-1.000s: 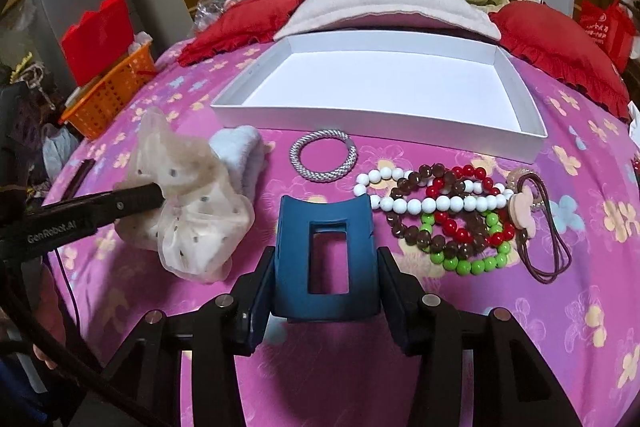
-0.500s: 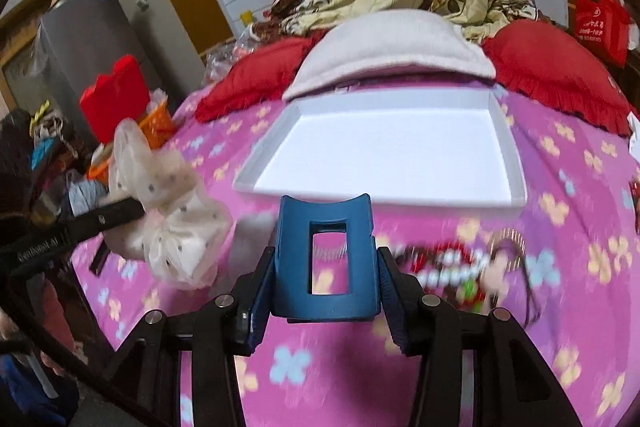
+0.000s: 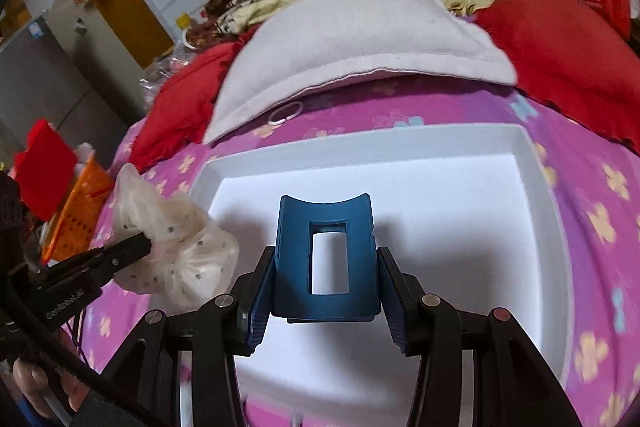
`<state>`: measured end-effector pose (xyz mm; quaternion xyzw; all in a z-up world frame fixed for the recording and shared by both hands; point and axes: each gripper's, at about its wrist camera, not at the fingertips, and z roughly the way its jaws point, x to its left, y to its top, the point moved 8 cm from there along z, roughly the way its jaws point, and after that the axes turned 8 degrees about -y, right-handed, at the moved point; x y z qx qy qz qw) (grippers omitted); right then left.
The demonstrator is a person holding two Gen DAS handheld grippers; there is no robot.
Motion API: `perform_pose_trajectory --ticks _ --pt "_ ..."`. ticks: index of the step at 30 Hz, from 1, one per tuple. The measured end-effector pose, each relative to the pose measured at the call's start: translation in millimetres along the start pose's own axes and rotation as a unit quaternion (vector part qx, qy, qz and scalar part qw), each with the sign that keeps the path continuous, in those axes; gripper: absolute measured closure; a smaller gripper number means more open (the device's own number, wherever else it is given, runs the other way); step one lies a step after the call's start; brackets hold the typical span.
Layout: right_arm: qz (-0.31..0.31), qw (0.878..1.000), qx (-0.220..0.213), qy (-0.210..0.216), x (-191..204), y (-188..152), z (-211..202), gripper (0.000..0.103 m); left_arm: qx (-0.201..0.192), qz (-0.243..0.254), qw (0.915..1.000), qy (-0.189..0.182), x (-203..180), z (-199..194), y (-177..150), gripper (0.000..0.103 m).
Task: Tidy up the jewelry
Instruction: 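Carry the scrunchie into the white tray with the left tool while the right tool drops the clip there, then move both tools back toward the remaining accessories beside the tray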
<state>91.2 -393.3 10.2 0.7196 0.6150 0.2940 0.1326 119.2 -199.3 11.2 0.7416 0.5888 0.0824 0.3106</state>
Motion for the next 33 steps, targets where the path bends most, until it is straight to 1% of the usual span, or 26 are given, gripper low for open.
perform_pose_trajectory --ticks 4,7,8,9,10,12,16,18,21,23,25,27,29,31,33 --pt "0.01 1.0 0.013 0.004 0.2 15.1 30.1 0.056 0.022 -0.02 0.9996 0.001 18.5 35.6 12.4 0.093" --pt "0.016 1.0 0.018 0.013 1.4 19.8 42.5 0.056 0.024 -0.028 0.9993 -0.004 23.7 45.7 16.5 0.089" --pt "0.02 0.999 0.021 0.016 2.0 21.1 46.3 0.055 0.021 -0.028 0.9993 -0.01 24.1 46.4 17.6 0.087" --pt "0.024 0.999 0.023 0.016 1.7 22.4 49.2 0.053 0.02 -0.028 0.9993 -0.014 22.7 45.8 18.2 0.079" --pt "0.027 0.999 0.023 0.016 1.6 23.3 51.1 0.05 0.017 -0.027 0.9992 -0.022 21.3 44.3 18.8 0.069" --pt "0.03 0.999 0.023 0.014 0.2 24.1 49.4 0.05 0.011 -0.026 0.9991 -0.03 17.3 39.0 20.5 0.059" --pt "0.027 0.999 0.008 0.02 3.7 16.8 25.2 0.043 0.003 -0.025 0.9989 -0.04 11.0 19.9 22.9 0.058" --pt "0.009 1.0 0.004 0.013 9.4 6.7 10.1 0.042 -0.004 -0.027 0.9987 -0.043 8.2 5.6 24.0 0.058" --pt "-0.021 1.0 0.001 0.015 26.1 -21.0 -10.9 0.04 -0.023 -0.034 0.9983 -0.041 7.3 -24.7 18.1 0.058" --pt "-0.043 0.999 0.008 0.017 38.8 -42.2 -15.1 0.039 -0.038 -0.041 0.9977 -0.038 7.5 -50.4 4.8 0.057" --pt "-0.07 0.997 0.016 0.002 51.3 -63.2 -12.1 0.039 -0.05 -0.049 0.9968 -0.037 8.1 -74.7 -15.9 0.05" --pt "-0.083 0.996 0.024 -0.009 60.0 -76.0 -3.8 0.039 -0.061 -0.058 0.9955 -0.044 8.6 -96.0 -40.9 0.049" --pt "-0.083 0.996 0.035 -0.014 63.4 -86.2 4.0 0.039 -0.068 -0.069 0.9941 -0.049 9.8 -113.7 -67.9 0.049" --pt "-0.065 0.997 0.036 -0.014 57.7 -89.4 5.5 0.038 -0.072 -0.083 0.9925 -0.054 14.0 -128.9 -93.8 0.049" --pt "-0.069 0.997 0.039 -0.022 57.1 -92.8 4.8 0.038 -0.074 -0.097 0.9911 -0.053 19.2 -140.2 -116.2 0.049"
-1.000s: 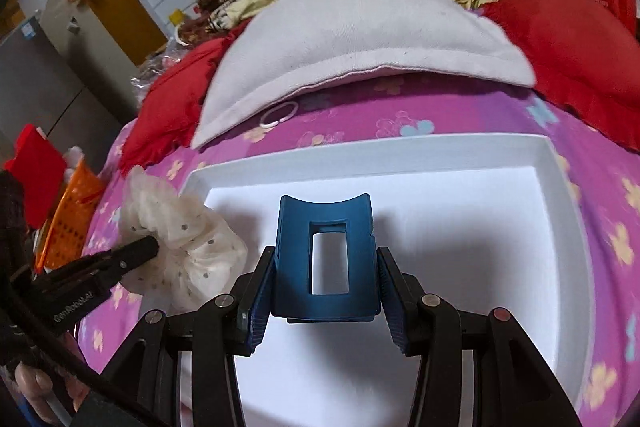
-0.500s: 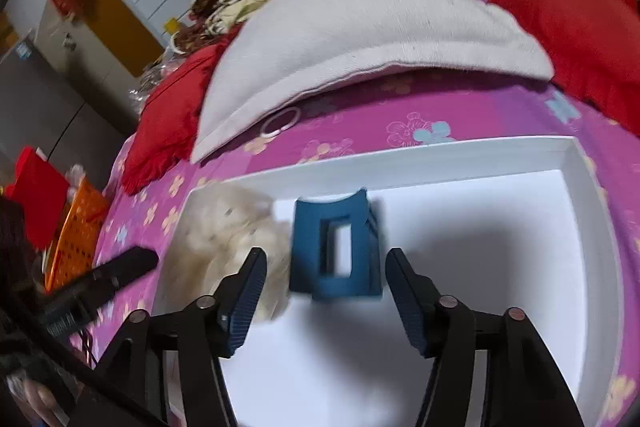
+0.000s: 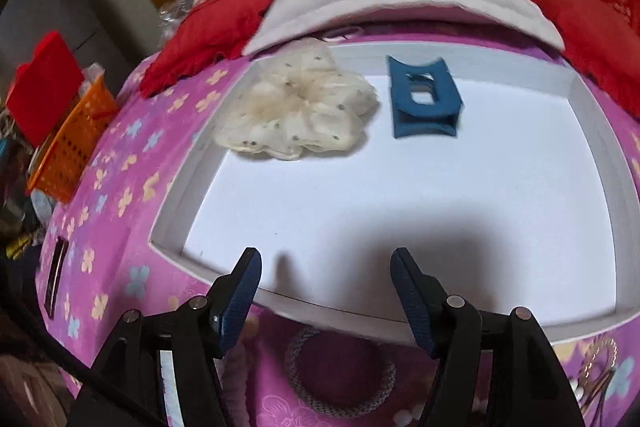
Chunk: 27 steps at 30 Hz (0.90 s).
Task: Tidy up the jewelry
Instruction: 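Move both tools back toward the remaining accessories beside the tray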
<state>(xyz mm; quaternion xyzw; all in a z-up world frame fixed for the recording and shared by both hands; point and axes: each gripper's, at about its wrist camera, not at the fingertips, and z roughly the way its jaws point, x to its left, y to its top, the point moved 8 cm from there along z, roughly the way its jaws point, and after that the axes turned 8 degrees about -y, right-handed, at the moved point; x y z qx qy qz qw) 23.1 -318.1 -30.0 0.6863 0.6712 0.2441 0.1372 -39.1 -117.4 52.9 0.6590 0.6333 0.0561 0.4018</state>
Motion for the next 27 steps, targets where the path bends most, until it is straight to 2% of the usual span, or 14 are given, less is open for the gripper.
perform_pose_trajectory --ticks 6,10,13,16,19,23,27 --pt "-0.014 1.0 -0.004 -0.004 -1.4 -27.3 -16.3 0.038 -0.012 -0.017 0.9993 0.03 27.3 -28.2 -34.7 0.049" --pt "-0.014 1.0 -0.009 -0.013 -2.3 -30.8 -22.2 0.037 -0.005 -0.033 0.9985 0.042 38.9 -32.6 -54.3 0.049" --pt "0.001 0.999 -0.047 0.0 -14.7 -24.8 -52.7 0.037 0.001 -0.035 0.9987 0.038 33.7 -36.5 -62.0 0.049" --pt "0.013 0.997 -0.073 0.012 -39.9 -33.5 -88.2 0.037 0.004 -0.006 0.9991 0.042 20.9 -41.6 -68.0 0.049" --pt "0.036 0.995 -0.088 -0.001 -85.2 -59.1 -115.9 0.037 0.017 0.019 0.9987 0.044 7.5 -34.8 -71.8 0.049" --pt "0.063 0.993 -0.083 -0.051 -144.7 -98.4 -127.7 0.037 0.04 0.026 0.9984 0.032 -9.2 -13.8 -78.8 0.049" --pt "0.088 0.992 -0.073 -0.058 -182.1 -127.7 -131.4 0.037 0.063 0.038 0.997 0.024 -28.0 14.2 -81.4 0.049"
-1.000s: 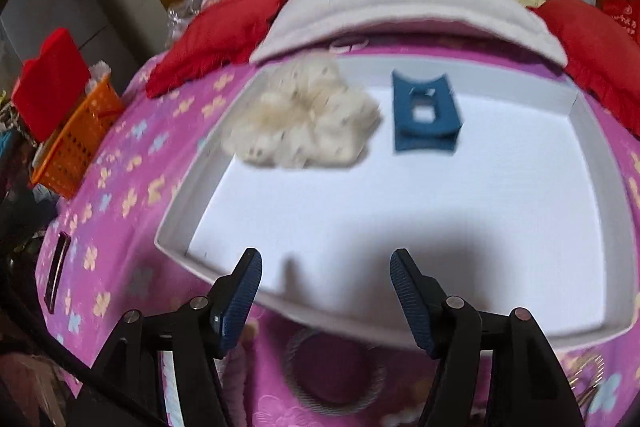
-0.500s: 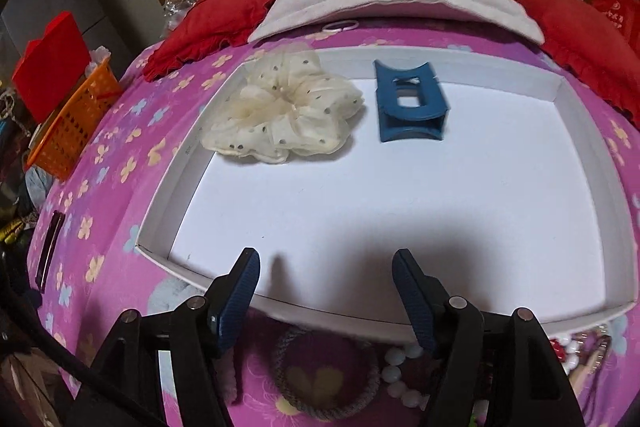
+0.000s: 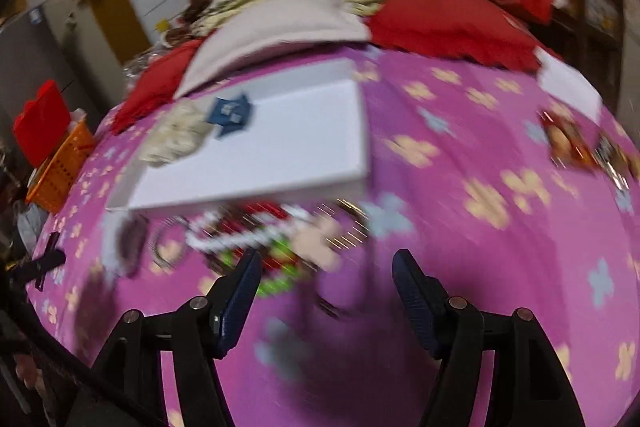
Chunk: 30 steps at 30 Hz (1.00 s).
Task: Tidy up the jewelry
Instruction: 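Move both tools back toward the remaining accessories beside the tray, then grasp the grey fuzzy scrunchie with the left tool while the right tool grasps the Mickey hair tie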
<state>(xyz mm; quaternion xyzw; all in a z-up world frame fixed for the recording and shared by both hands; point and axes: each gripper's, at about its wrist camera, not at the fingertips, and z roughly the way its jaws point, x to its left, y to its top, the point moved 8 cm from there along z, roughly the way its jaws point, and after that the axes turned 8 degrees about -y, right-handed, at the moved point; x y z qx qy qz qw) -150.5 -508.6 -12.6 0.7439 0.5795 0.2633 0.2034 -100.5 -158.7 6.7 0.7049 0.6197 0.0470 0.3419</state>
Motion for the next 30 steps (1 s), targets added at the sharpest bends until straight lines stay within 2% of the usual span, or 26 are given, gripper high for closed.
perform_pose_trajectory --ticks 1,4,10,13,17,24,28,29,30 --pt "0.003 1.0 0.0 0.0 -5.1 -3.1 0.0 0.037 0.005 0.004 1.0 0.002 -4.3 7.1 1.5 0.049" --pt "0.009 1.0 0.0 0.001 -11.6 -2.2 1.3 0.049 0.017 0.014 0.9997 0.006 -11.7 24.5 5.9 0.049" --pt "-0.004 1.0 -0.002 0.004 0.4 3.9 15.6 0.051 0.042 0.011 0.999 0.001 -10.4 54.2 11.0 0.049" --pt "-0.022 0.999 -0.012 0.021 14.8 4.3 13.9 0.051 0.047 0.01 0.9988 -0.012 -12.8 62.4 12.6 0.049" --pt "-0.049 0.998 -0.005 0.033 34.7 3.4 22.3 0.052 0.052 0.018 0.9983 -0.02 -15.8 72.2 14.2 0.046" --pt "-0.031 0.998 0.0 0.049 37.8 12.7 40.9 0.054 0.064 0.018 0.9969 -0.042 -21.7 86.5 11.5 0.044" --pt "-0.033 0.998 0.004 0.047 38.9 12.4 44.0 0.072 0.061 0.026 0.9969 -0.042 -26.0 90.9 9.0 0.044" --pt "-0.032 0.998 0.005 0.05 39.5 11.9 43.6 0.072 0.062 0.034 0.9968 -0.036 -27.9 91.7 8.0 0.044" --pt "-0.03 0.998 0.007 0.054 40.0 11.4 43.1 0.072 0.06 0.042 0.9968 -0.031 -29.8 91.7 6.5 0.058"
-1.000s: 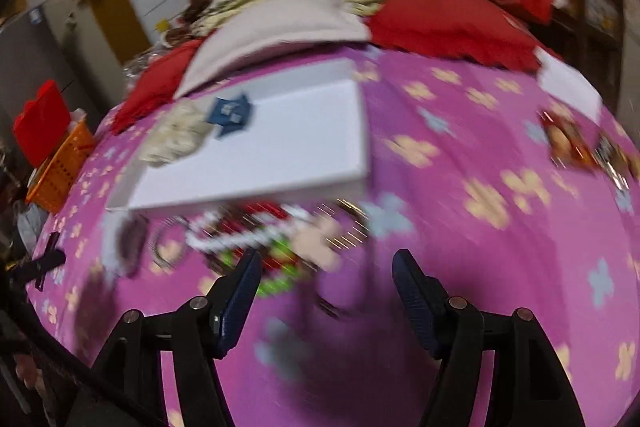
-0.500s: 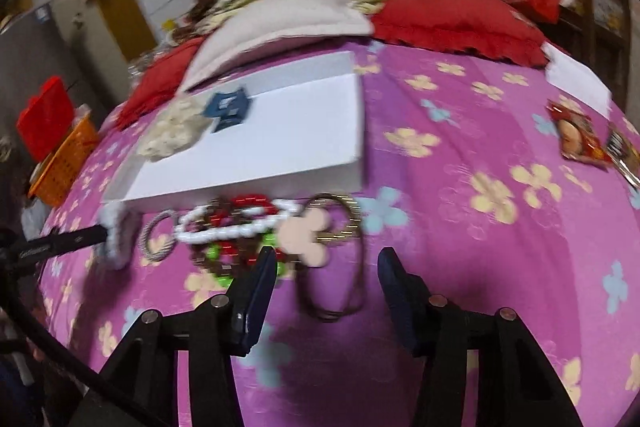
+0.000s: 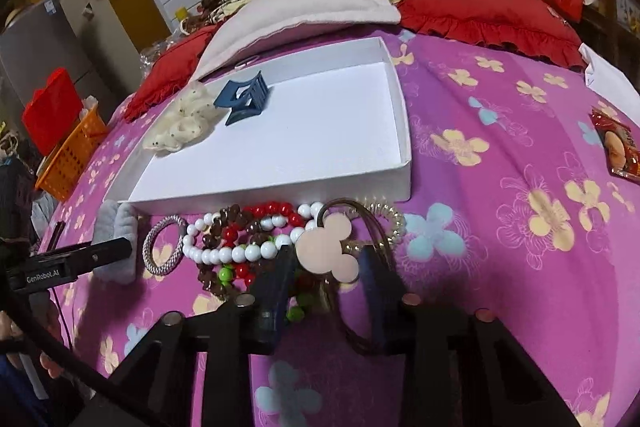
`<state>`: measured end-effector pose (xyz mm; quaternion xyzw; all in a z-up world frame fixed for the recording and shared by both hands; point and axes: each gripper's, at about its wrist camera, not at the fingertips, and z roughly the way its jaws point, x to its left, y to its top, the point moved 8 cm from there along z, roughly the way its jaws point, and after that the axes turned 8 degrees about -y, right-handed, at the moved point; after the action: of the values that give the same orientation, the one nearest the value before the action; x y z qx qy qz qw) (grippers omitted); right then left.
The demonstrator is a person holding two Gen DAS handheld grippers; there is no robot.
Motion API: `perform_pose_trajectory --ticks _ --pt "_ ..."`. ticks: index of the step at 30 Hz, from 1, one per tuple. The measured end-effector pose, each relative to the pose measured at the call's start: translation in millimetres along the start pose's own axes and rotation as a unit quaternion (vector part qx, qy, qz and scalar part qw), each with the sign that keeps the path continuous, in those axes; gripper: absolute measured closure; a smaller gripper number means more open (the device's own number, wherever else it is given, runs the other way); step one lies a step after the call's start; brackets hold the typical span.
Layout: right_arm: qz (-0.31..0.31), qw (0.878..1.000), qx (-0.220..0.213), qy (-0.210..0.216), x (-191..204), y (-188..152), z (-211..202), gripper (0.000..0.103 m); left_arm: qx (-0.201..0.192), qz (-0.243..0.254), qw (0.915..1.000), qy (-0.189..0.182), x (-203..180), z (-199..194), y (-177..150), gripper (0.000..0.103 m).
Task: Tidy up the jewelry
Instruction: 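Grasp the grey fuzzy scrunchie with the left tool while the right tool grasps the Mickey hair tie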
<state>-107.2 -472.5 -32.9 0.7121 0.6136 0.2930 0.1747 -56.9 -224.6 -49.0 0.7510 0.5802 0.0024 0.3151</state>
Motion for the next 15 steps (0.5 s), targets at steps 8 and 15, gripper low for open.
perform_pose_trajectory --ticks 8,15 --pt "0.024 0.999 -0.014 0.029 8.9 -4.1 -23.3 0.072 -0.017 0.002 0.9998 -0.008 -15.0 -24.0 -7.9 0.079" --pt "0.034 0.997 -0.038 0.052 21.0 -5.2 -61.5 0.072 -0.055 -0.018 0.998 -0.026 -15.8 -72.7 -17.0 0.079"
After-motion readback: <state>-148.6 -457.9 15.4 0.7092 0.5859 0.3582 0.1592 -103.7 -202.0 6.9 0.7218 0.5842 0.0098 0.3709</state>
